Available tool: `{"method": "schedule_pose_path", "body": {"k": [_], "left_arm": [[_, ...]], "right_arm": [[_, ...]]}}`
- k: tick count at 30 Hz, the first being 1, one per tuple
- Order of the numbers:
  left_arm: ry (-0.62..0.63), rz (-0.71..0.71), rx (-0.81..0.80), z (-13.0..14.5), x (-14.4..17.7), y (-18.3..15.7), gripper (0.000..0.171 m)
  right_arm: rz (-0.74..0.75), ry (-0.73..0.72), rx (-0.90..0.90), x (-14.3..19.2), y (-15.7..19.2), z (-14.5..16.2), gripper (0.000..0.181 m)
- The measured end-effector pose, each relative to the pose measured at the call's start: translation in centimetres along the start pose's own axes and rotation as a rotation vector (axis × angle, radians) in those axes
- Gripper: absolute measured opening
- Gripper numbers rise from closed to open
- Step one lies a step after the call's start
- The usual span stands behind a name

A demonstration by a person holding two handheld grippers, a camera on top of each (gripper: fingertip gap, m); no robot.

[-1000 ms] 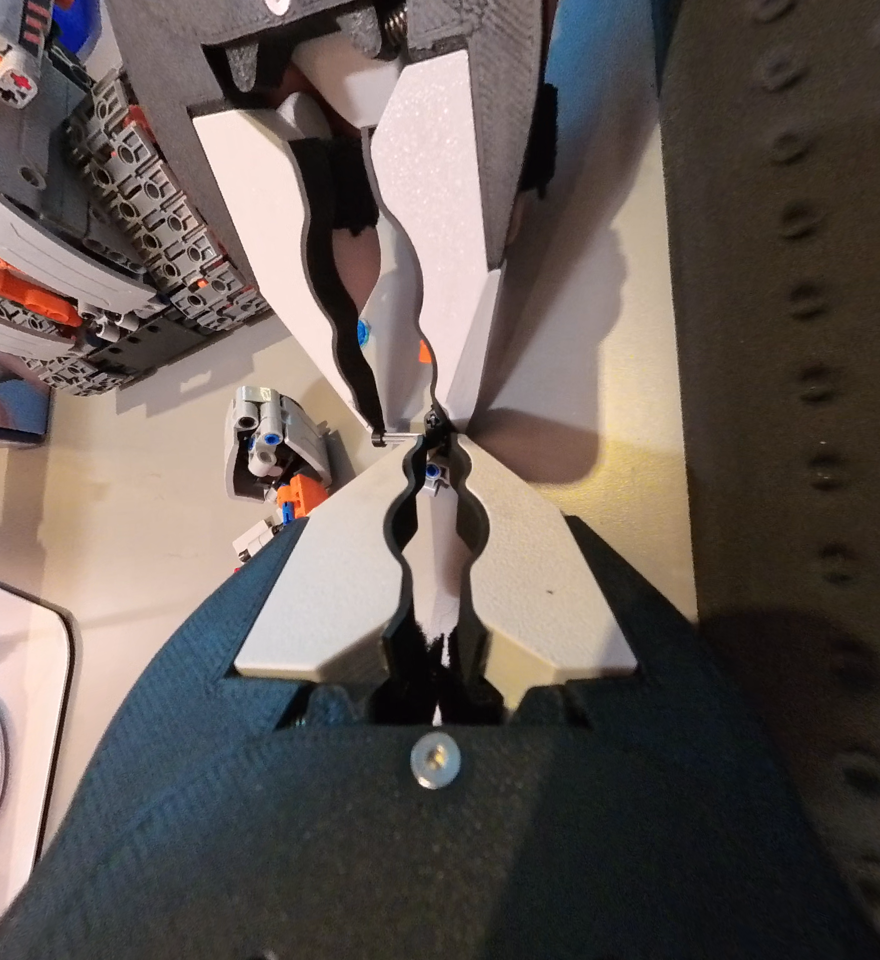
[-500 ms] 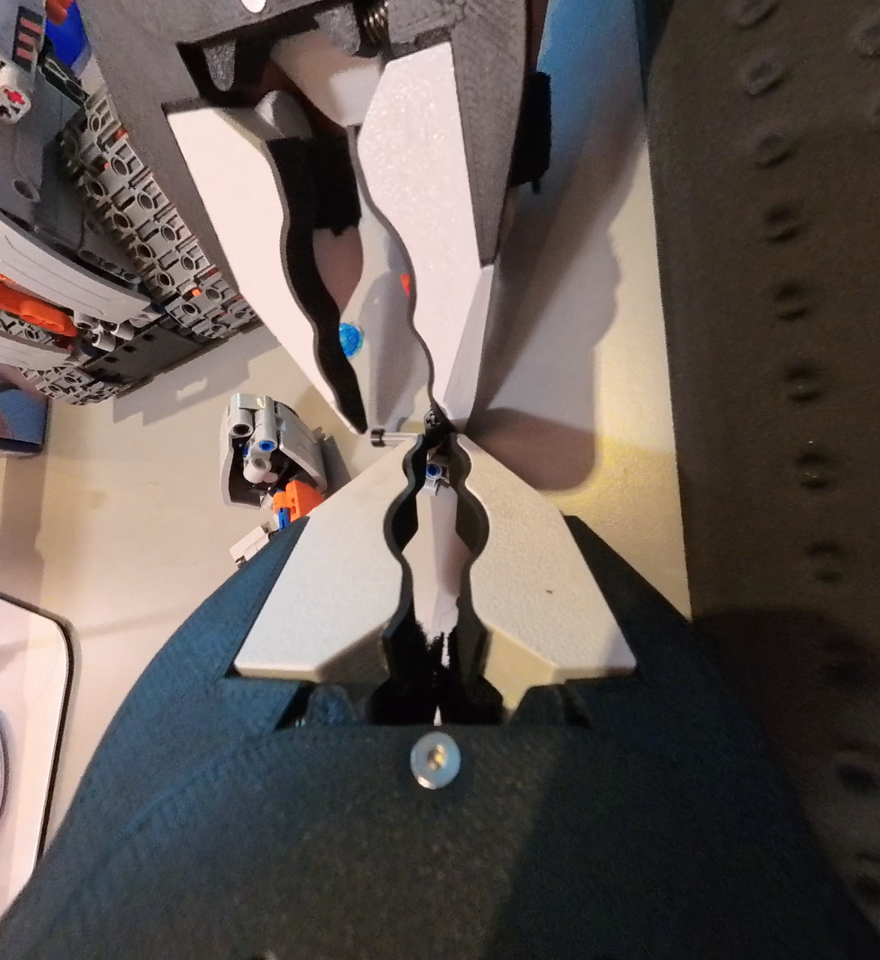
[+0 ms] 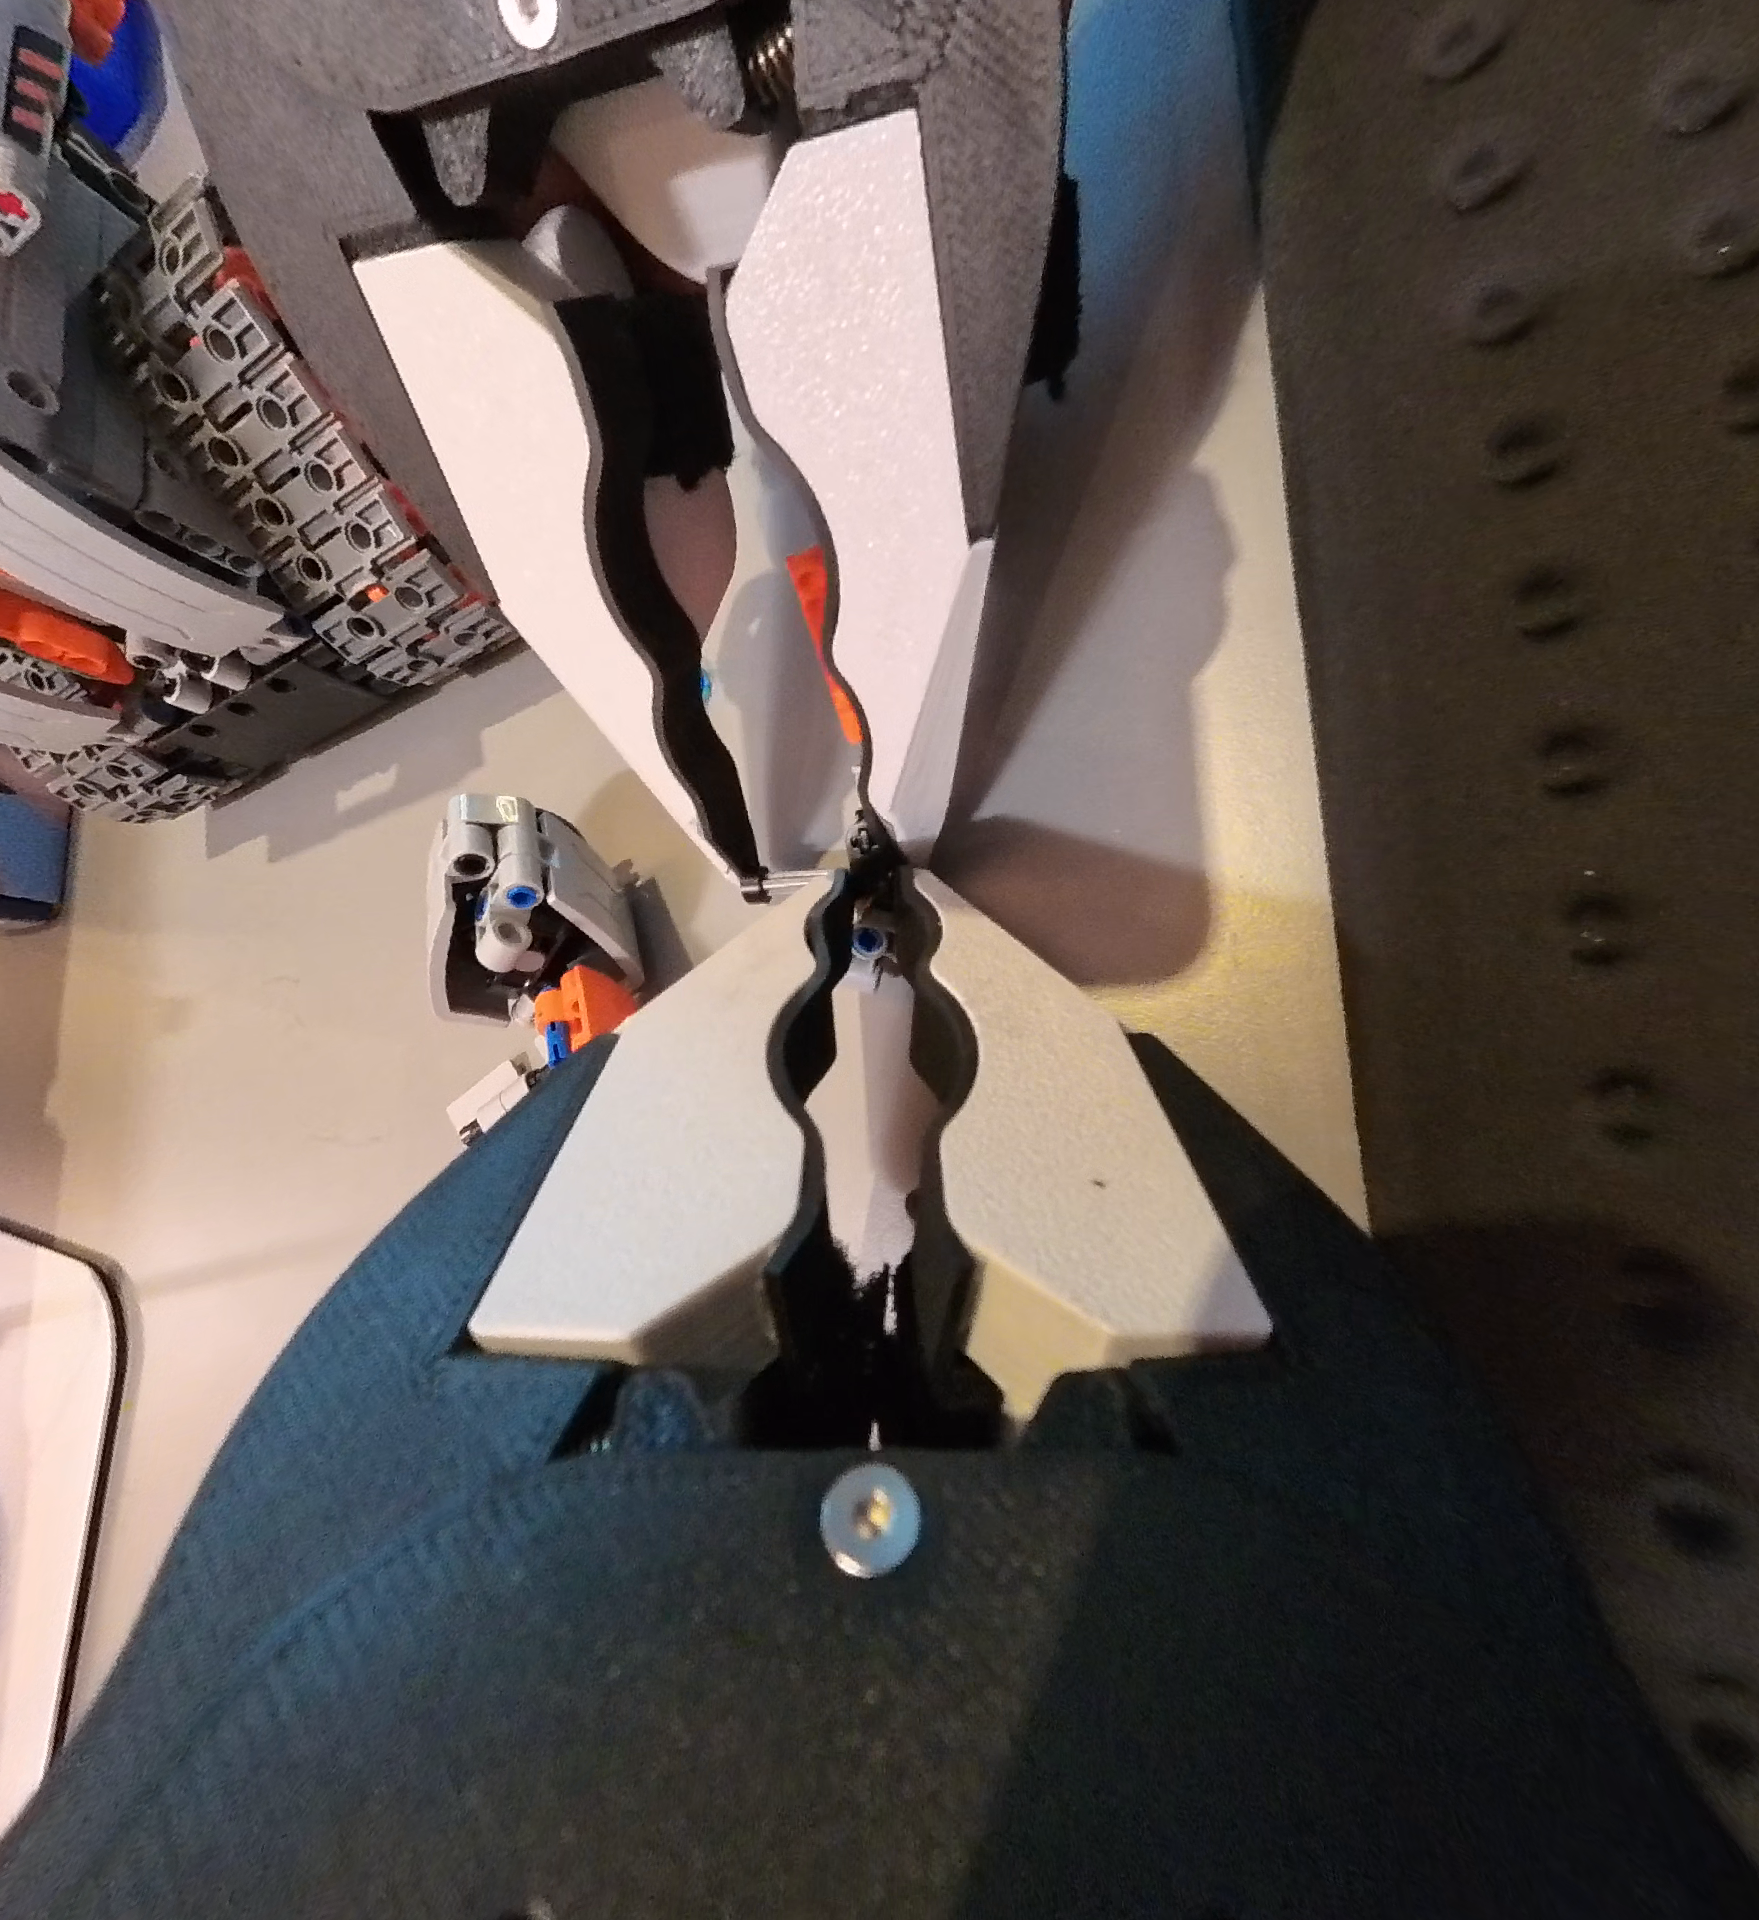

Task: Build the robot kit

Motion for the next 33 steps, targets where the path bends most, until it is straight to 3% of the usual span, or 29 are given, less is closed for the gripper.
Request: {"method": "schedule_pose_path", "body": {"k": [15, 18, 33], "left_arm": [[0.001, 0.003, 0.002, -0.04, 0.08, -0.07, 0.005], [0.003, 0.004, 0.005, 0.02, 0.09, -0.01, 0.004], [0.005, -0.022, 0.009, 0.11, 0.21, 0.05, 0.010]], "right_arm": [[0.007, 0.014, 0.027, -0.10, 0.23, -0.15, 0.026], [-0.014, 0.018, 0.048, -0.19, 0.66, -0.15, 0.011], [-0.025, 0.006, 0.019, -0.20, 0.57, 0.01, 0.012]]}}
Point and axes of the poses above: each gripper's, where its closed fingertips meet, x back along the fingers, z out of its underside, y = z × x across the jaws, the point moved 7 cm from there along x, back along the fingers, and after that the axes turned 2 degrees about -x, right-handed, at the moved point
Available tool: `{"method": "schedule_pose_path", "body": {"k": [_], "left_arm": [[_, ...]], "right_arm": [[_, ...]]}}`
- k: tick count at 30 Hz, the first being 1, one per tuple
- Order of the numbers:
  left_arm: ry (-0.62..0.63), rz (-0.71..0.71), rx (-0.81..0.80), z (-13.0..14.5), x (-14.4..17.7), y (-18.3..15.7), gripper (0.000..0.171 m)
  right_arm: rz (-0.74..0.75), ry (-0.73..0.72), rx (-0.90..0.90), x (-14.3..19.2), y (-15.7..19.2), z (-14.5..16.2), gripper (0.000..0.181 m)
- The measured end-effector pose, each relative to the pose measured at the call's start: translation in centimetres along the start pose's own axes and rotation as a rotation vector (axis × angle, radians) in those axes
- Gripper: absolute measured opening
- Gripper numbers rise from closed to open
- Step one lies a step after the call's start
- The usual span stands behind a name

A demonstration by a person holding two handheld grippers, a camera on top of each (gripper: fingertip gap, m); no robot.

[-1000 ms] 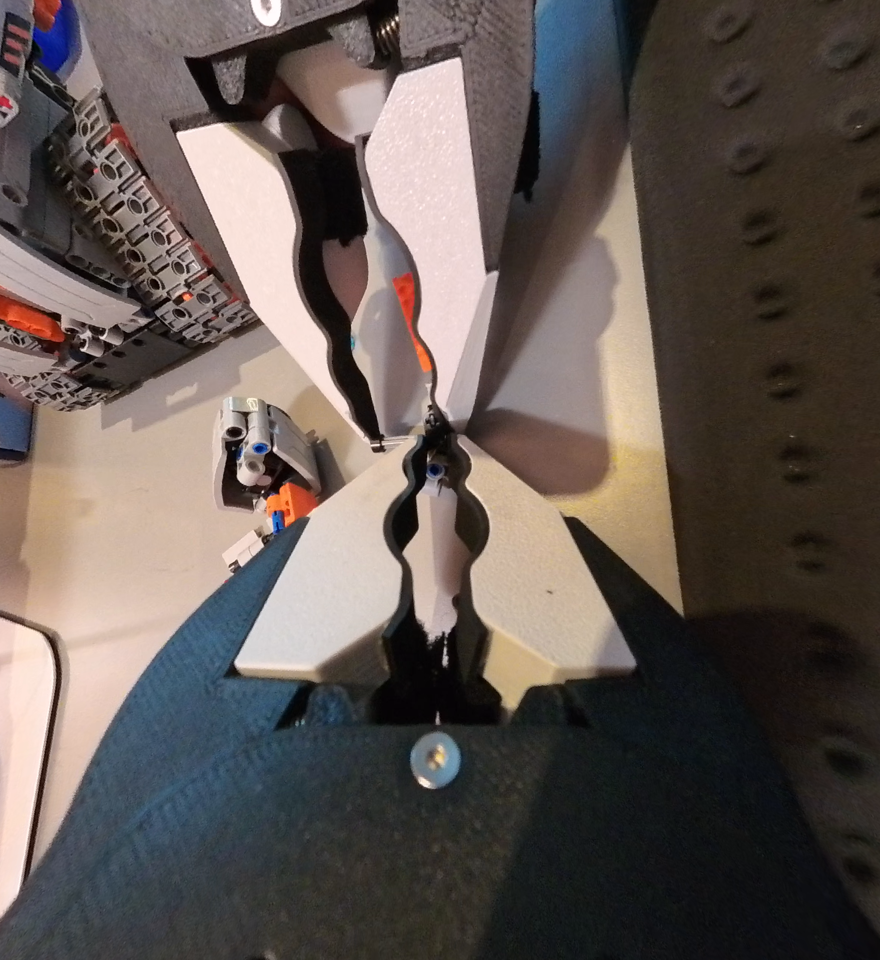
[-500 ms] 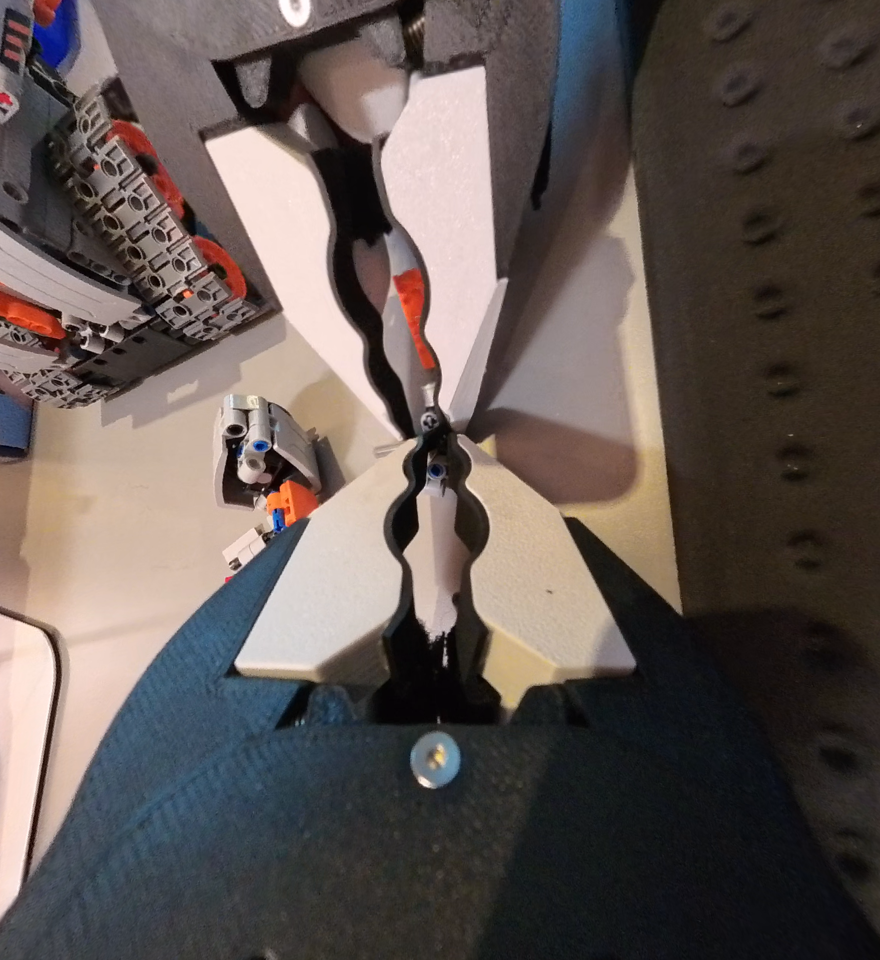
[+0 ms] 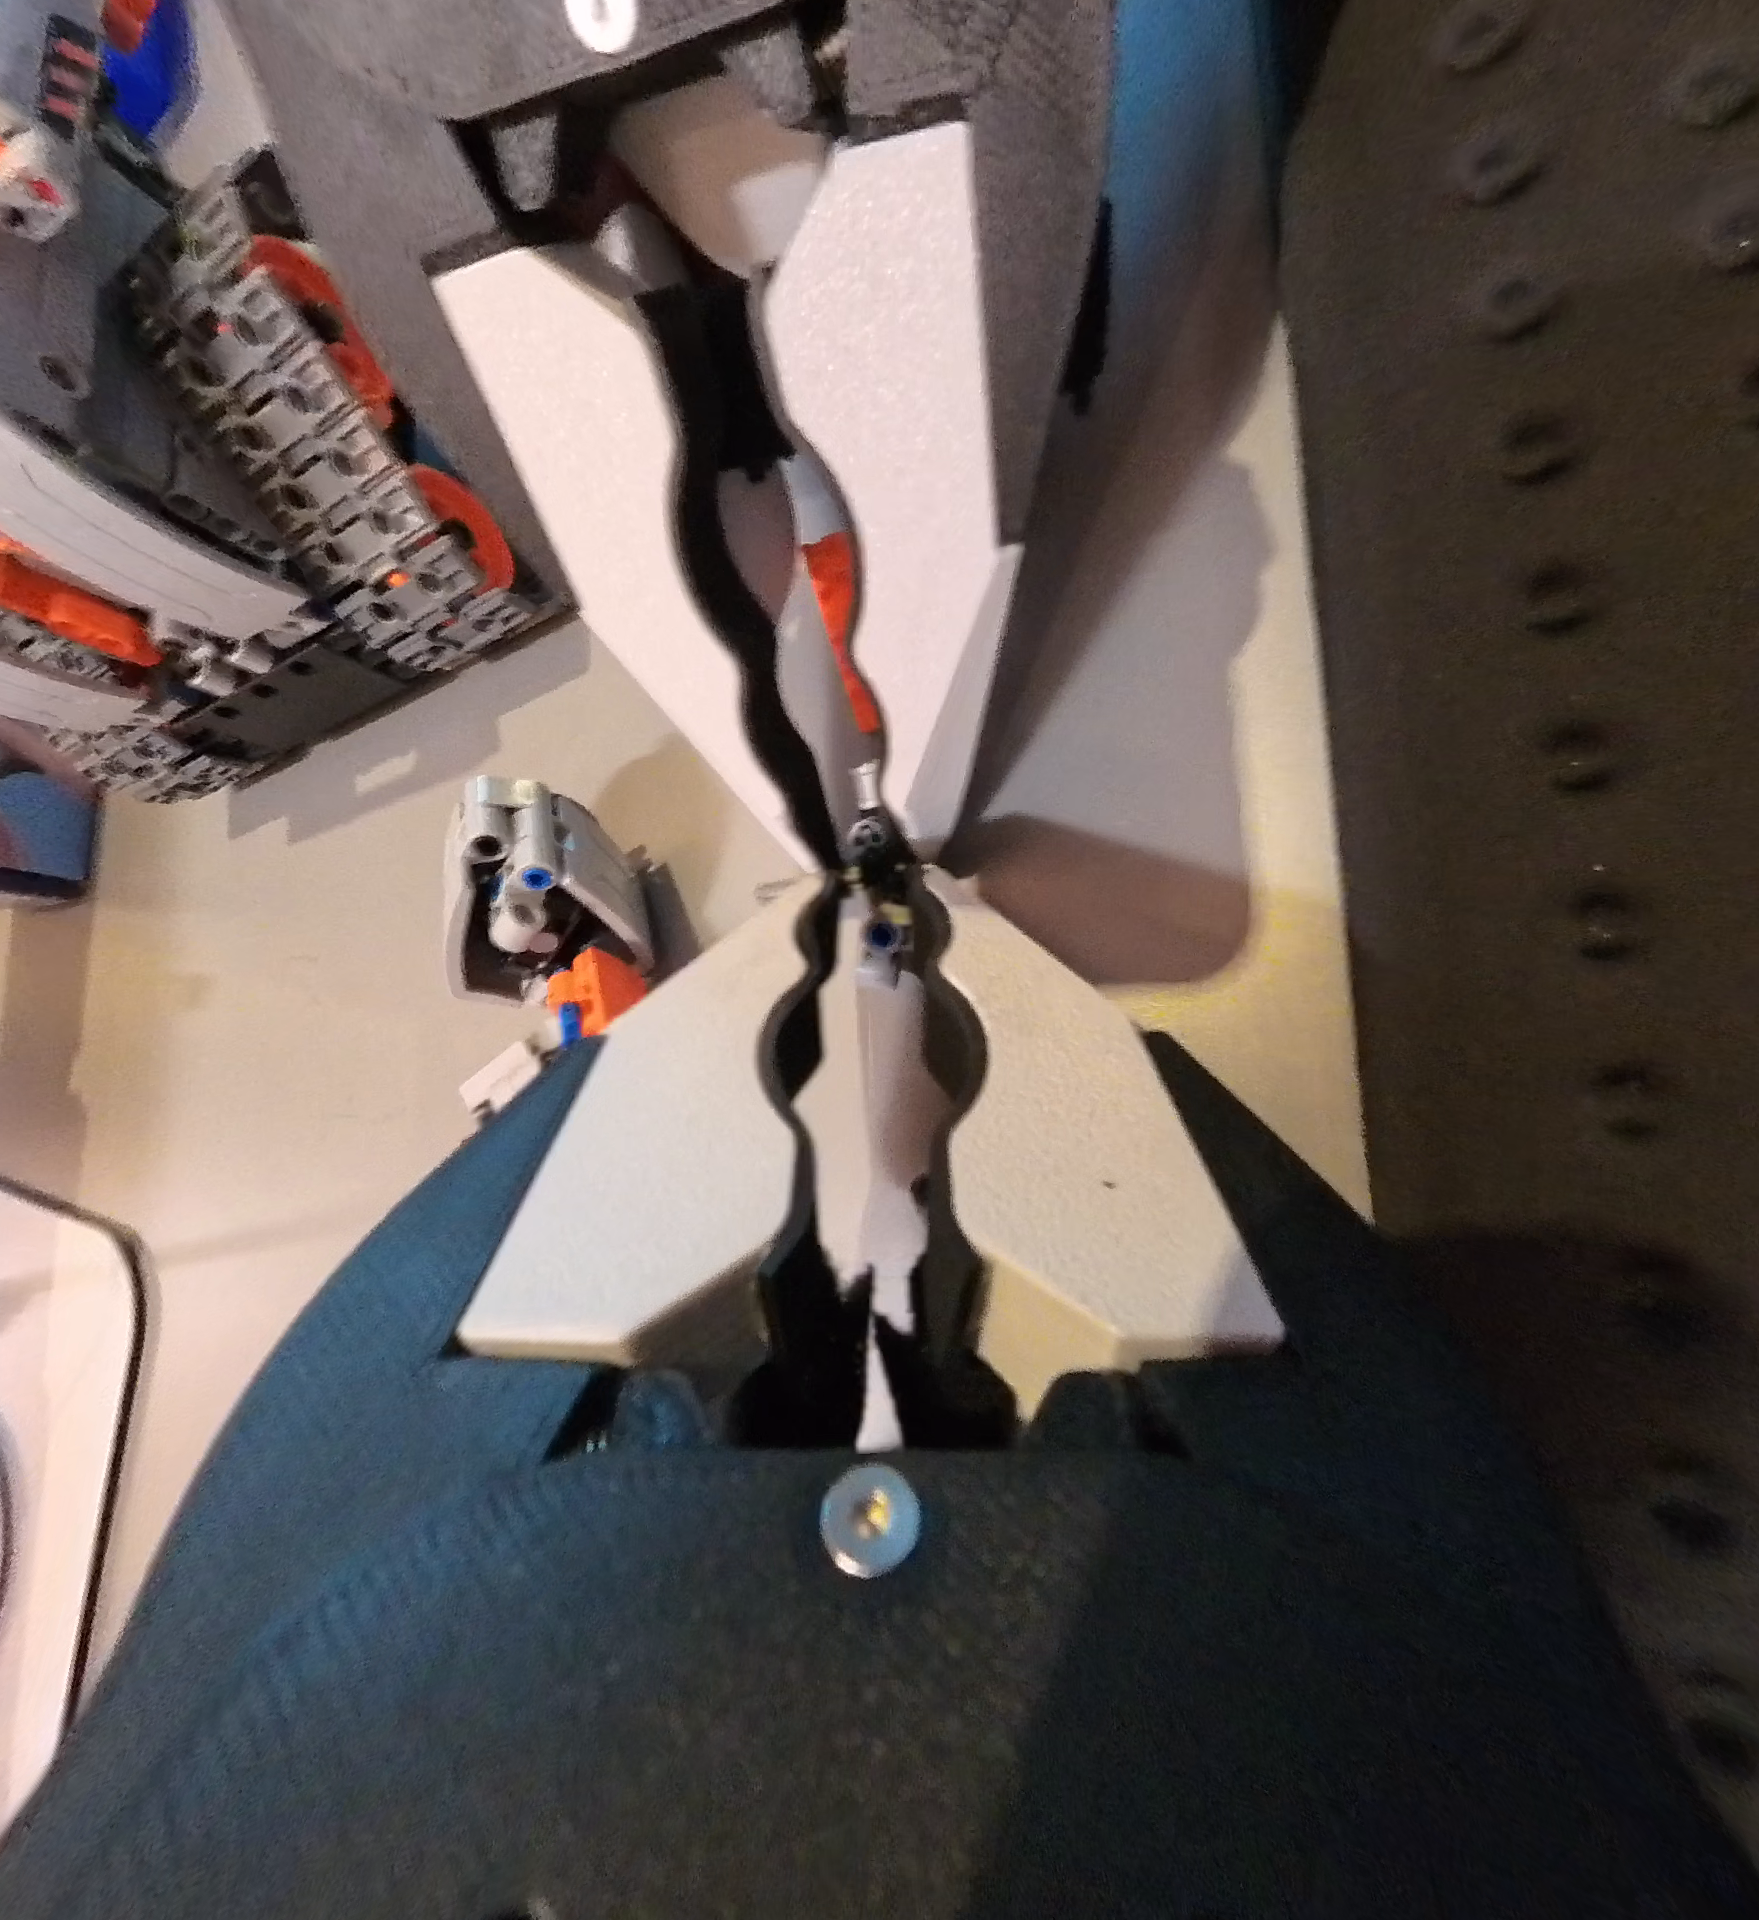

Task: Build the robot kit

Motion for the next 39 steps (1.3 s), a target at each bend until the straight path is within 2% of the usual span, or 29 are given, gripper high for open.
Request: {"method": "schedule_pose_path", "body": {"k": [4, 7, 11, 16, 19, 23, 29, 39], "left_arm": [[-0.012, -0.042, 0.057, 0.21, 0.54, 0.87, 0.029], [-0.002, -0.018, 0.051, 0.20, 0.29, 0.61, 0.023], [-0.002, 0.018, 0.042, 0.07, -0.04, 0.17, 0.005], [-0.006, 0.026, 0.064, 0.07, -0.07, 0.24, 0.005], [0.000, 0.002, 0.091, 0.19, 0.03, 0.67, 0.019], [0.001, 0.033, 0.105, 0.15, -0.07, 0.46, 0.012], [0.003, 0.052, 0.107, 0.21, -0.24, 0.46, 0.015], [0.015, 0.043, 0.094, 0.10, -0.30, 0.50, 0.008]], "right_arm": [[-0.007, -0.006, -0.013, 0.02, -0.07, 0.06, 0.013], [-0.014, -0.012, -0.015, -0.07, -0.01, 0.00, 0.013], [-0.004, -0.009, -0.016, -0.05, -0.14, 0.03, 0.013], [-0.003, -0.007, -0.011, -0.05, -0.17, 0.04, 0.012], [-0.002, -0.009, -0.009, -0.07, -0.13, 0.01, 0.012], [-0.003, -0.010, -0.013, -0.08, -0.13, 0.01, 0.012], [-0.010, -0.010, -0.013, -0.10, -0.16, 0.02, 0.012], [-0.004, 0.000, 0.002, -0.16, -0.14, -0.04, 0.007]]}}
Point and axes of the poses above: each gripper's, where its closed fingertips meet, x back along the fingers, z out of its underside, y = z × x across the jaws, the point moved 7 cm from there along x, back along the fingers, and after that the axes turned 2 degrees about -x, right-handed, at the moved point
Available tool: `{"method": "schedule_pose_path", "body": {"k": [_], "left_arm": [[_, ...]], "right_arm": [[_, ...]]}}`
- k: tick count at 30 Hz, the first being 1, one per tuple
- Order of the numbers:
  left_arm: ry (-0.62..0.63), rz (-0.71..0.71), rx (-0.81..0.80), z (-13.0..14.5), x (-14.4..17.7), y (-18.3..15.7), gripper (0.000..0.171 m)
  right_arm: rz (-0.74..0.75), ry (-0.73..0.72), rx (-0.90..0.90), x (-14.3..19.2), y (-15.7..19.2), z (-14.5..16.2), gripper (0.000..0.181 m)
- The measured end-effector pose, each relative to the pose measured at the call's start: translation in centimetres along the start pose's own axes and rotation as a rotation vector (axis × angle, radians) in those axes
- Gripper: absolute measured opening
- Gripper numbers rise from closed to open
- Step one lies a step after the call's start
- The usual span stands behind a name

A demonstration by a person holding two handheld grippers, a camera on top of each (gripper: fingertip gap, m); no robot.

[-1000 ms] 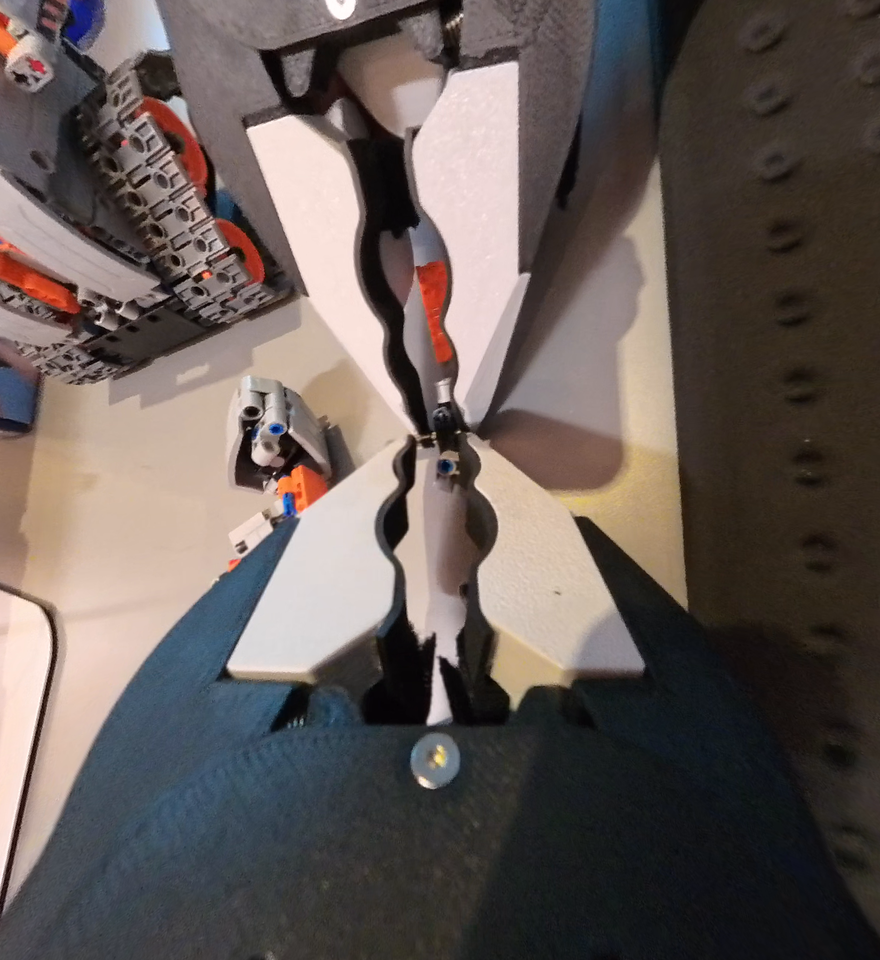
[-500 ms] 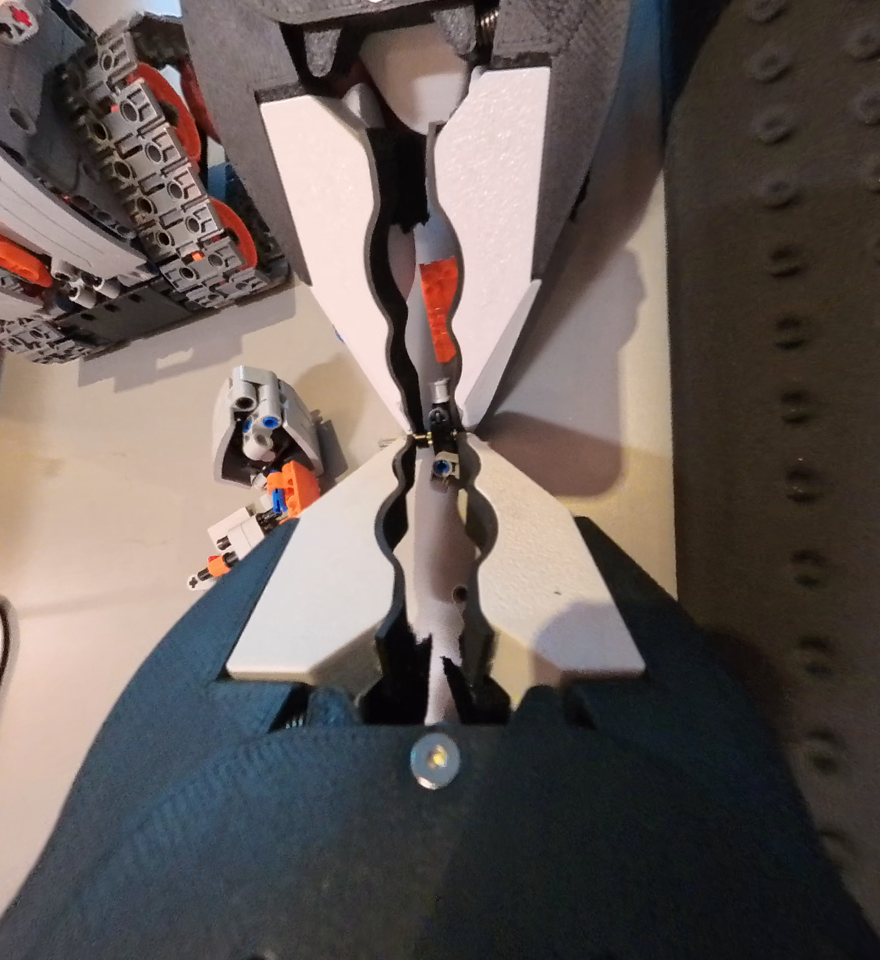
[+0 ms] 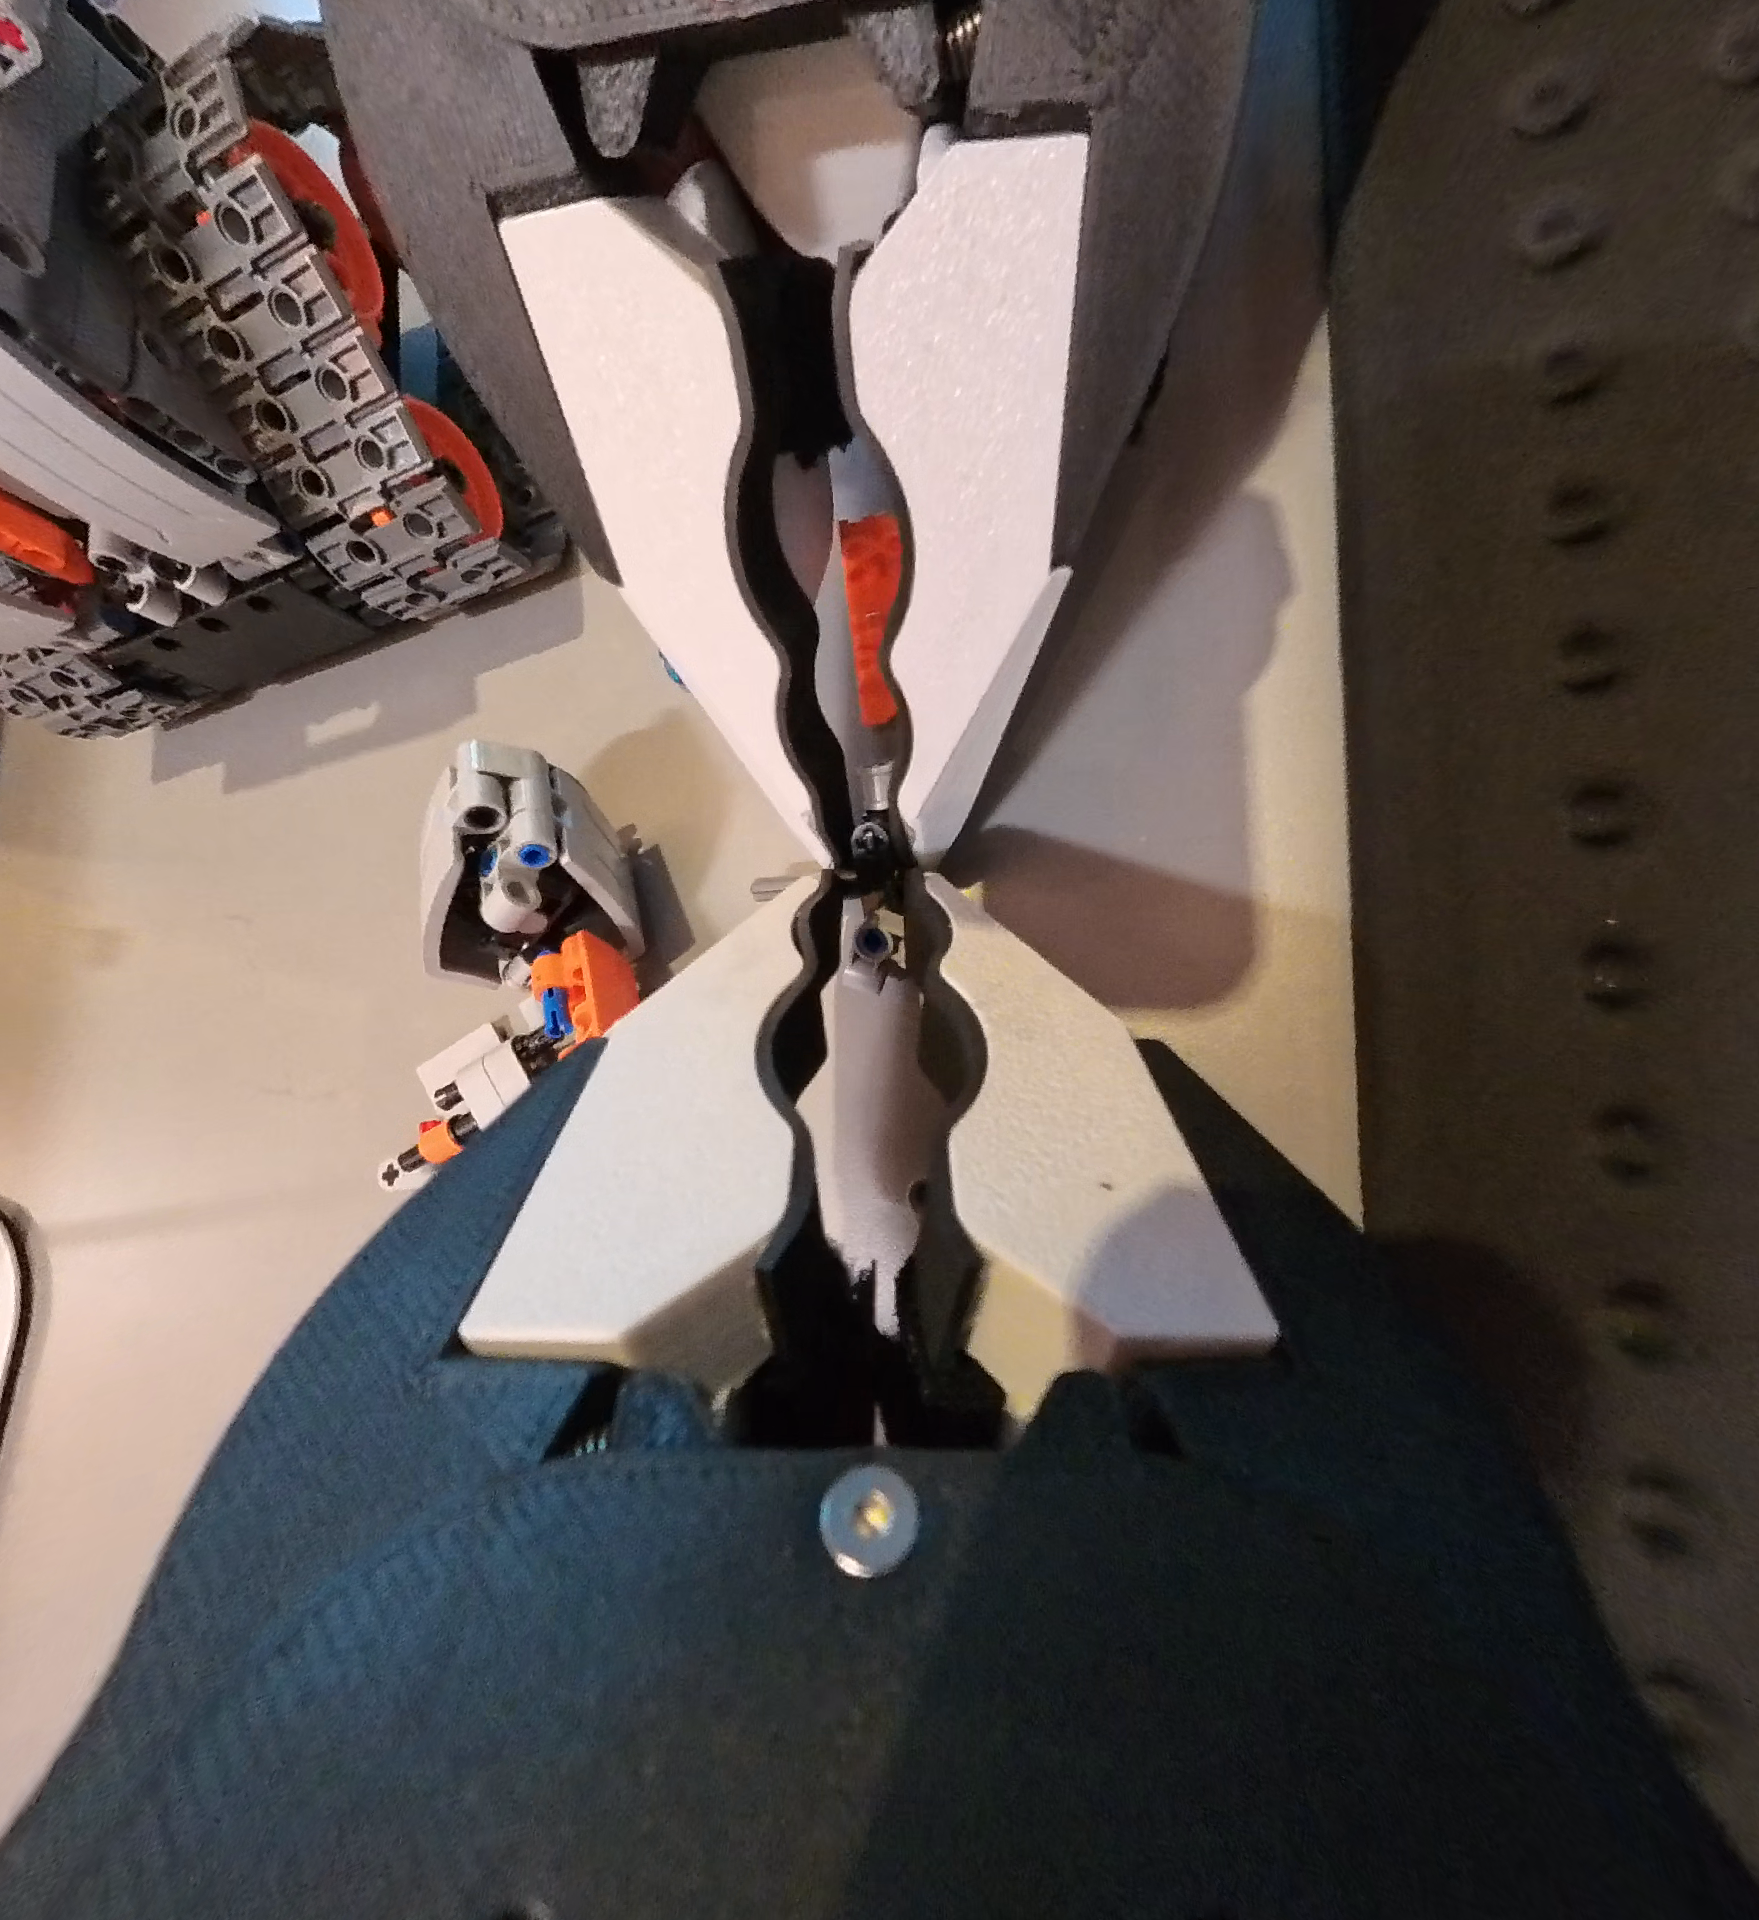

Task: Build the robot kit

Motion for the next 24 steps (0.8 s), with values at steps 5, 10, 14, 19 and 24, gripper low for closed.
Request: {"method": "schedule_pose_path", "body": {"k": [5, 10, 14, 19, 24], "left_arm": [[0.006, -0.015, -0.008, 0.0, 0.0, -0.1, 0.009], [0.016, -0.037, -0.038, -0.1, 0.0, -0.2, 0.008], [0.018, -0.040, -0.055, -0.2, 0.0, -0.4, 0.008], [0.010, -0.058, -0.050, -0.3, 0.2, -0.1, 0.009], [-0.058, -0.105, -0.009, -0.8, 1.4, 0.8, 0.009]], "right_arm": [[0.015, 0.006, 0.014, 0.0, 0.1, 0.0, 0.007], [0.035, 0.017, 0.042, 0.1, 0.2, 0.0, 0.007], [0.044, 0.023, 0.061, 0.1, 0.4, 0.0, 0.007], [0.057, 0.009, 0.064, 0.3, 0.2, -0.2, 0.007], [0.107, -0.076, 0.041, 1.5, -0.3, -0.9, 0.008]]}}
Point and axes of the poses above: each gripper's, where its closed fingertips meet, x back along the fingers, z out of its underside, y = z × x across the jaws, the point moved 7 cm from there along x, back along the fingers, and after that the axes turned 2 degrees about -x, right-handed, at the moved point
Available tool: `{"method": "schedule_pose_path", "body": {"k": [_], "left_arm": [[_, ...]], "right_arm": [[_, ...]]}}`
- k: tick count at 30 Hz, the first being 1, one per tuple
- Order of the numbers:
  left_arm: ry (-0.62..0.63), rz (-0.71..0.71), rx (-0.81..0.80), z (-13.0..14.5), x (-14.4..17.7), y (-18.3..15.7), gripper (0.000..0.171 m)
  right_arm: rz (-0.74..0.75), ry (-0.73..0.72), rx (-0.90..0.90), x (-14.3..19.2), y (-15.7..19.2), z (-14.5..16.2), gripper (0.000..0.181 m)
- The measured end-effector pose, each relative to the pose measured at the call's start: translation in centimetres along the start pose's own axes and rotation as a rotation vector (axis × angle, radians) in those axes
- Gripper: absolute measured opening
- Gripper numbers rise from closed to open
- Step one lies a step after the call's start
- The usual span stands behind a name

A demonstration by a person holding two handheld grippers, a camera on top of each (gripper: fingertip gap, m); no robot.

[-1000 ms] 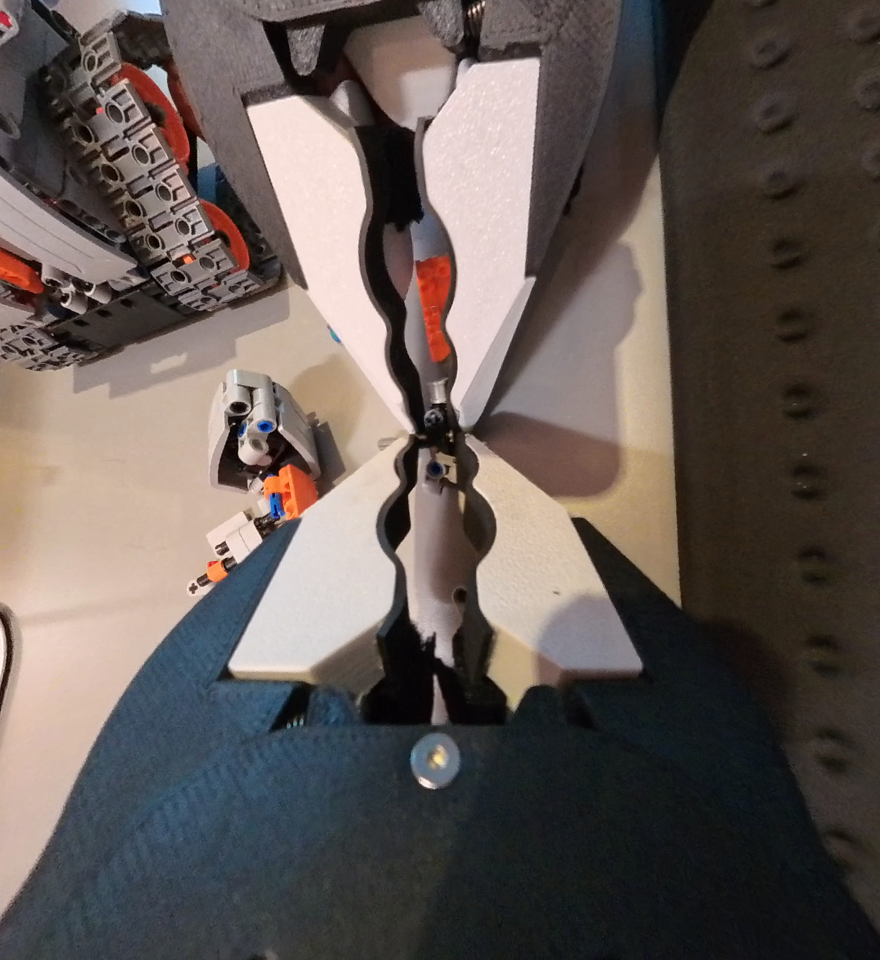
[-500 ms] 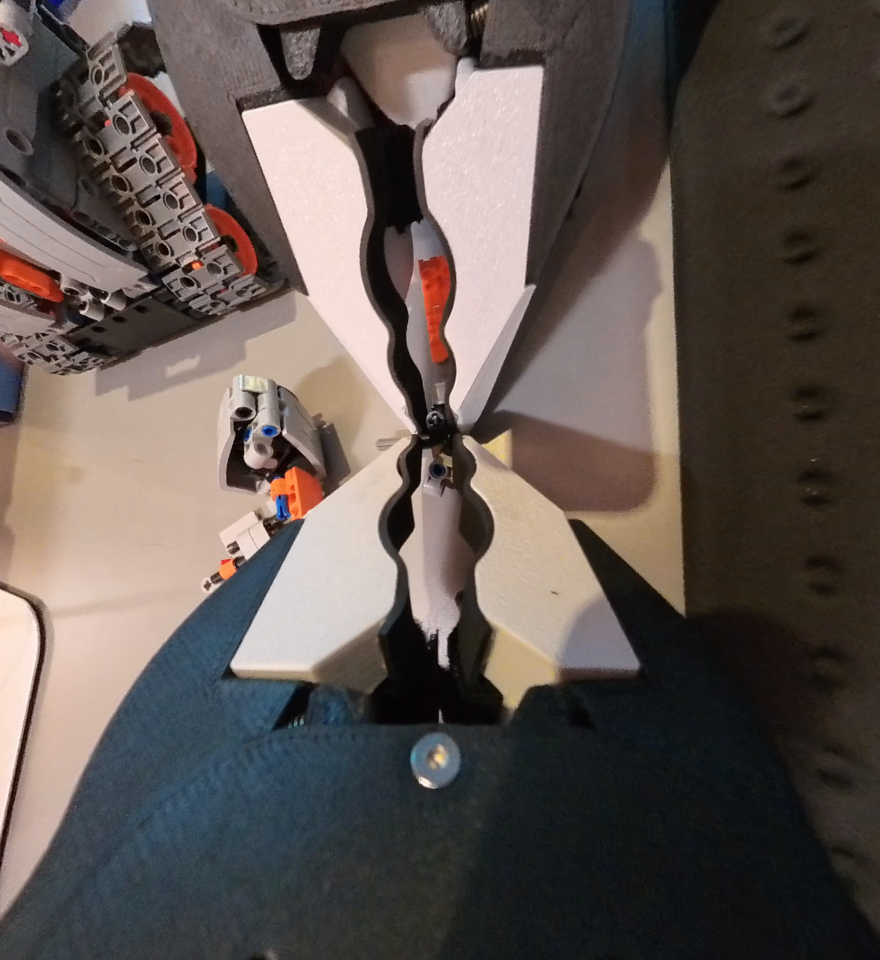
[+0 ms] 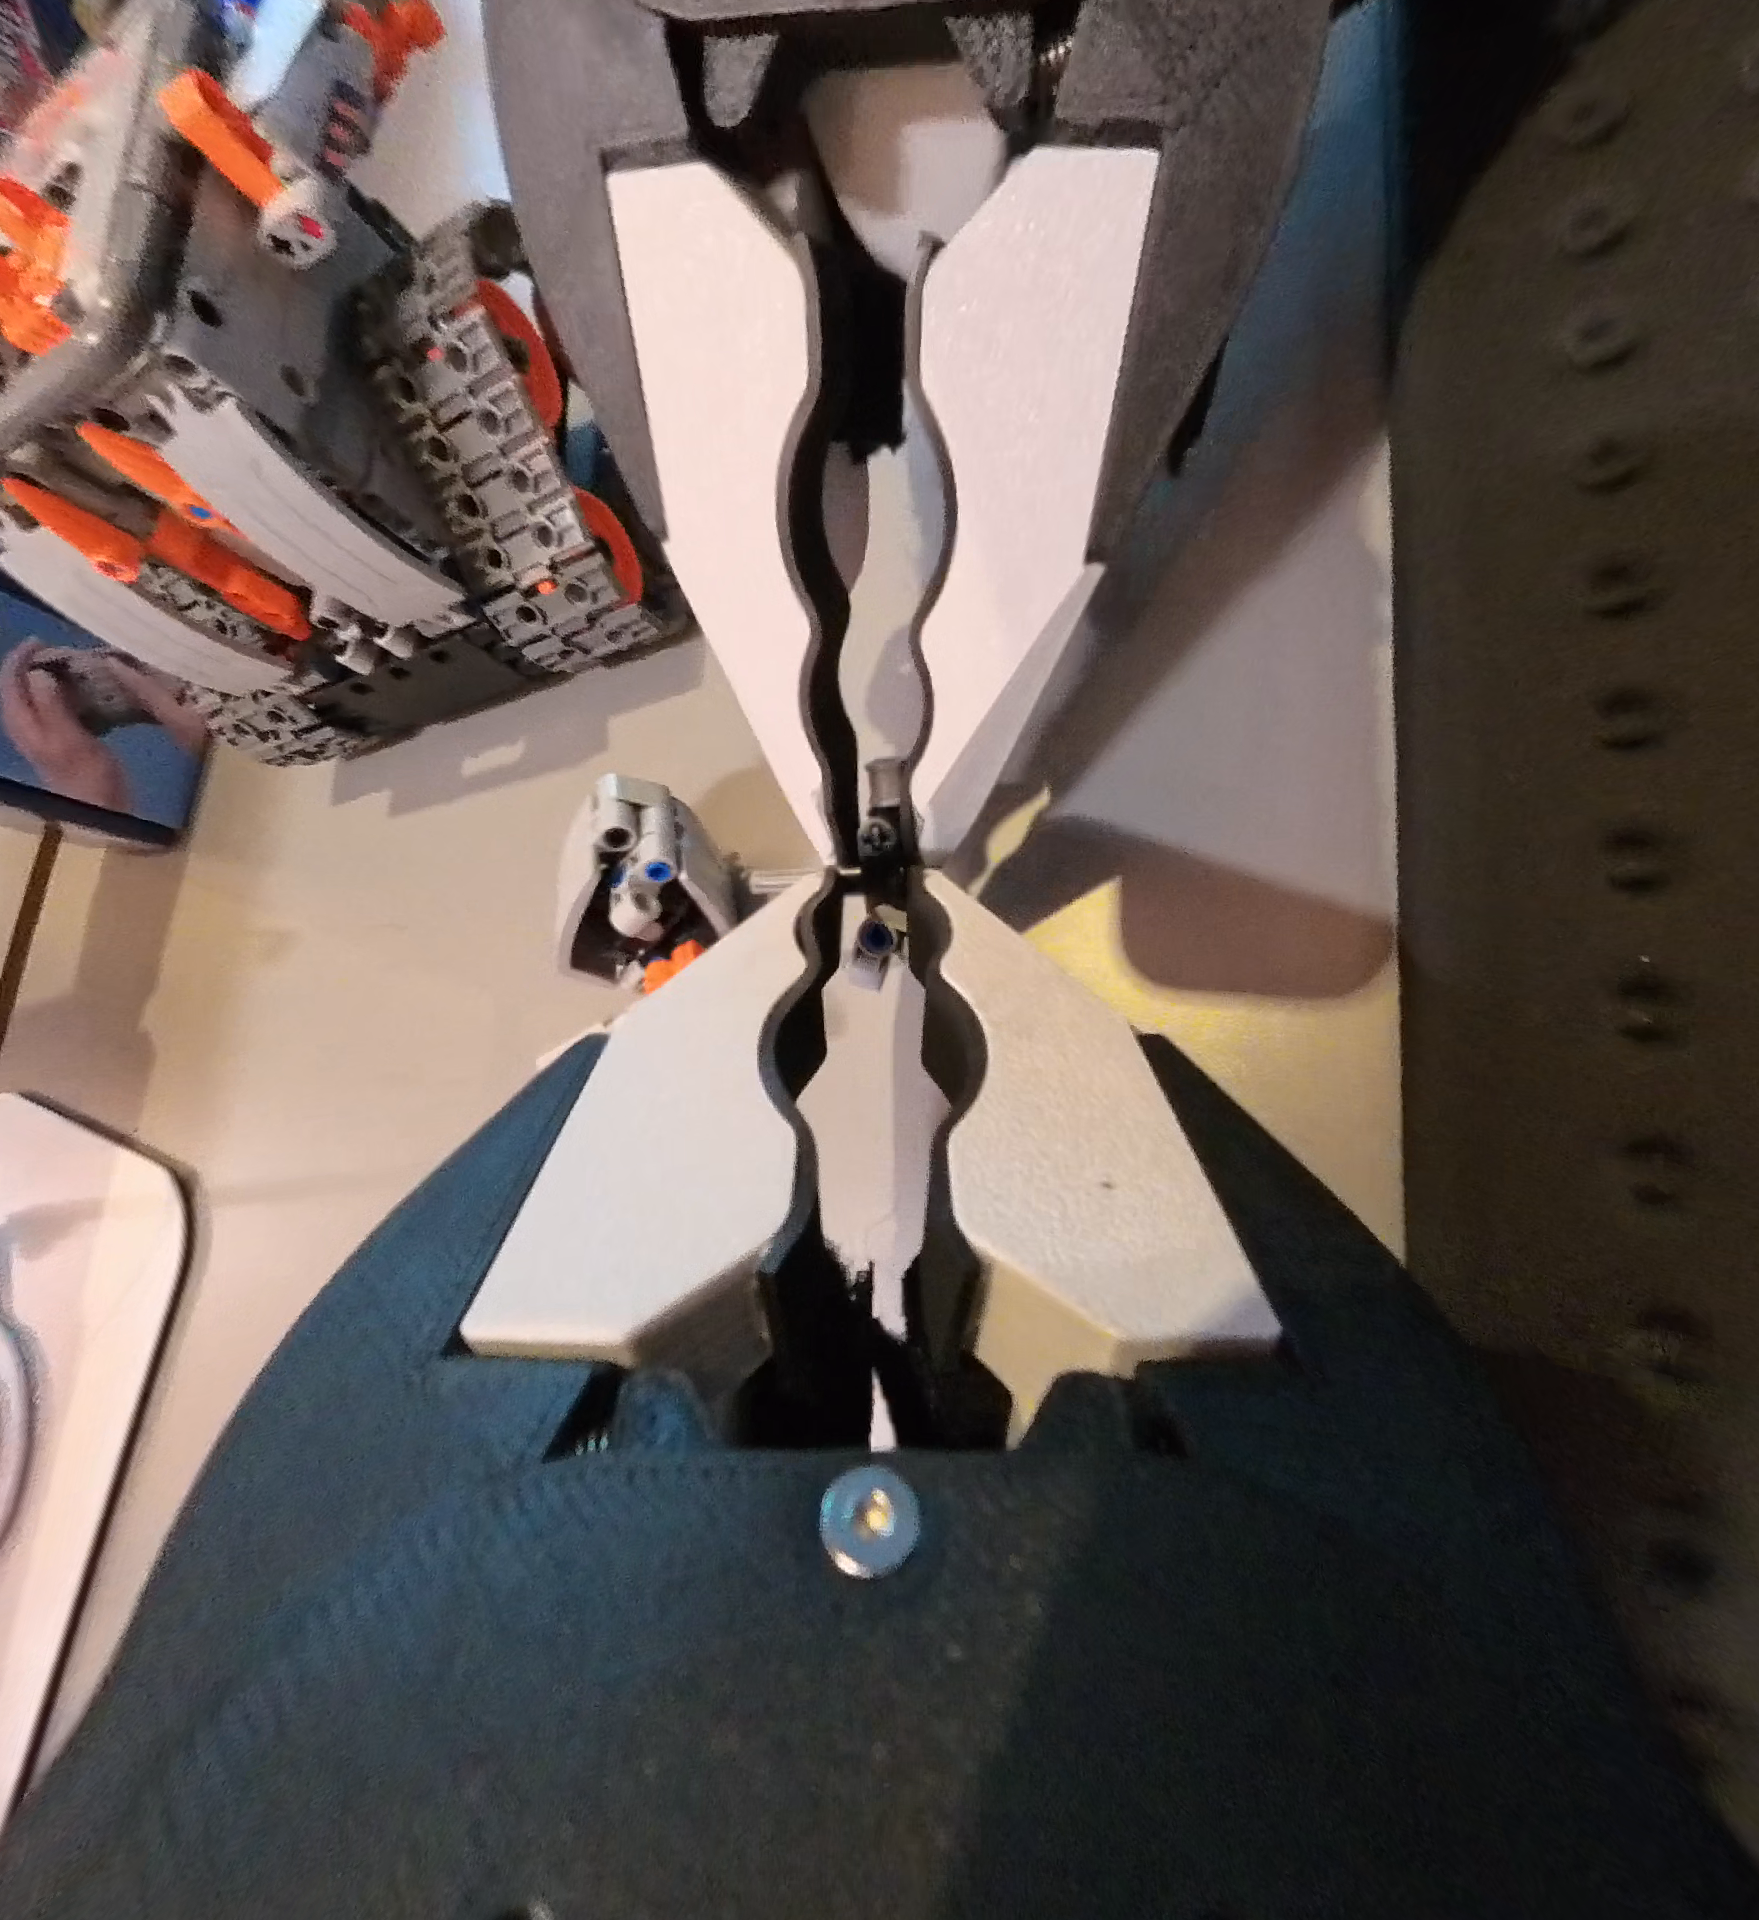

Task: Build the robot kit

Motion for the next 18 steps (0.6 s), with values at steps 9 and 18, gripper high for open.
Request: {"method": "schedule_pose_path", "body": {"k": [9, 18], "left_arm": [[-0.052, -0.063, 0.024, -0.3, 1.1, 1.1, 0.009], [-0.138, -0.112, 0.153, -0.4, 2.5, 2.7, 0.009]], "right_arm": [[0.026, -0.120, -0.067, 0.9, -1.0, -0.7, 0.011], [0.165, -0.171, -0.002, 2.0, -1.6, -1.4, 0.036]]}}
Point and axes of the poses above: each gripper's, where its closed fingertips meet, x back along the fingers, z out of its underside, y = z × x across the jaws, the point moved 7 cm from there along x, back along the fingers, and after that the axes turned 2 degrees about -x, right-handed, at the moved point
